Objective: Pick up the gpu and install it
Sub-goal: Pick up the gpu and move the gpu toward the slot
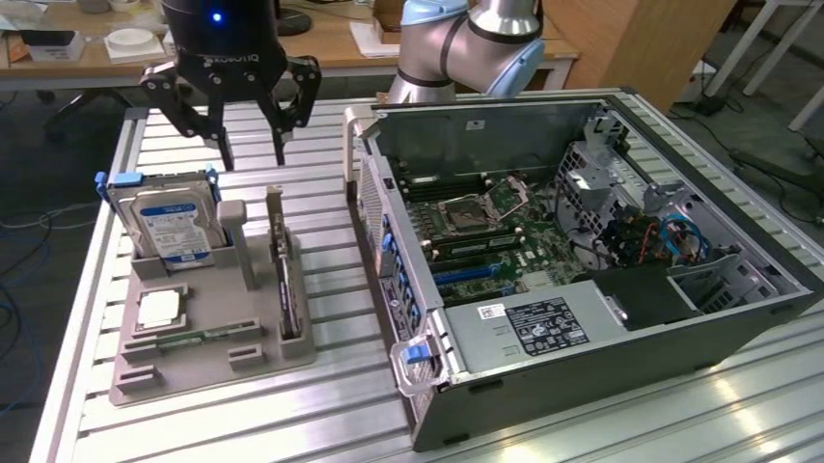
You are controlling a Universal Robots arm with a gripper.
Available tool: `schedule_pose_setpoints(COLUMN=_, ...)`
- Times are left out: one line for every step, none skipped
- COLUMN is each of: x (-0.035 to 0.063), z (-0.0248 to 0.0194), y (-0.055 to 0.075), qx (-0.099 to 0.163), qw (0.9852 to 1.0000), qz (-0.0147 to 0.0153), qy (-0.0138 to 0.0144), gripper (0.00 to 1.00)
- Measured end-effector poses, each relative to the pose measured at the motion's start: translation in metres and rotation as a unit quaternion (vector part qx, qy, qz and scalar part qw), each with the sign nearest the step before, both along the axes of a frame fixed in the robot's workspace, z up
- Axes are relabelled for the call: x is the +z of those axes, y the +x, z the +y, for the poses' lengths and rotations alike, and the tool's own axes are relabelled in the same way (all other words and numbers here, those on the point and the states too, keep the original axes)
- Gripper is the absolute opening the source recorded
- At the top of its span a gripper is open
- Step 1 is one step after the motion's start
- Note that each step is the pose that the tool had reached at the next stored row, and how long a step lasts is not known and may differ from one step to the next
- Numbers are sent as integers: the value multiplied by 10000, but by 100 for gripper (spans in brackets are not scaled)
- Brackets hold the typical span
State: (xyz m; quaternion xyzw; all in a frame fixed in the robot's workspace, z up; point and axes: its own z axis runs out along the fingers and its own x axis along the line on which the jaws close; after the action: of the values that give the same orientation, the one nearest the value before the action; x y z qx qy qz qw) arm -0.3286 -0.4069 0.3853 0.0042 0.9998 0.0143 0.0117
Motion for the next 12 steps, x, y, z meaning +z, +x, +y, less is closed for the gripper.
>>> schedule_pose_setpoints(x=-4, z=-1, y=0, qx=0, qw=10000, qz=0, qy=-27, gripper=53)
schedule_pose_setpoints(x=-7, z=-1, y=0, qx=0, qw=10000, qz=0, qy=-59, gripper=53)
schedule_pose_setpoints(x=-12, z=-1, y=0, qx=0, qw=10000, qz=0, qy=-91, gripper=53)
schedule_pose_setpoints(x=-19, z=-2, y=0, qx=0, qw=9999, qz=-1, qy=-108, gripper=53)
schedule_pose_setpoints(x=-24, z=-2, y=0, qx=0, qw=9999, qz=-1, qy=-110, gripper=53)
schedule_pose_setpoints(x=-29, z=-2, y=0, qx=1, qw=9999, qz=-1, qy=-111, gripper=53)
schedule_pose_setpoints(x=-35, z=-2, y=0, qx=1, qw=9999, qz=0, qy=-113, gripper=53)
schedule_pose_setpoints(x=-41, z=-2, y=0, qx=0, qw=9999, qz=0, qy=-112, gripper=53)
schedule_pose_setpoints(x=-47, z=-2, y=0, qx=0, qw=9999, qz=0, qy=-112, gripper=53)
schedule_pose_setpoints(x=-51, z=-2, y=0, qx=0, qw=9999, qz=0, qy=-113, gripper=53)
schedule_pose_setpoints(x=-54, z=-2, y=0, qx=0, qw=9999, qz=0, qy=-112, gripper=53)
schedule_pose_setpoints(x=-60, z=-2, y=-1, qx=0, qw=9999, qz=-1, qy=-111, gripper=53)
